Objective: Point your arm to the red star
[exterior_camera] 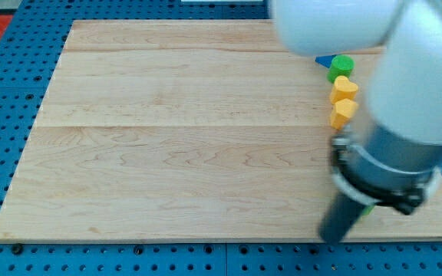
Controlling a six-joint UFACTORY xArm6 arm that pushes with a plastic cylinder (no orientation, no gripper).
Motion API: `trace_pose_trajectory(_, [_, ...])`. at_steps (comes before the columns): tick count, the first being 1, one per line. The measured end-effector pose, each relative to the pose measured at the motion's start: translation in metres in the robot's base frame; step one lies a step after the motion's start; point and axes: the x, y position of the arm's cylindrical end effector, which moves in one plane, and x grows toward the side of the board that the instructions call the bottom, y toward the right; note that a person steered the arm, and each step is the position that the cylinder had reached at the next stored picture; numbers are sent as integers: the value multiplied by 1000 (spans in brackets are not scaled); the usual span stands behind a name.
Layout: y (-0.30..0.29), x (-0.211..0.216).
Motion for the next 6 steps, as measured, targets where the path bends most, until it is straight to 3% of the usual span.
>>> trace_pose_trajectory(1, [-68,-2])
trace_pose_trajectory(2, [-96,-74])
trace_pose_trajectory(4, [-77,-287])
trace_pose_trajectory(5, [-36,-383])
trace_pose_trajectory(6, [19,-425])
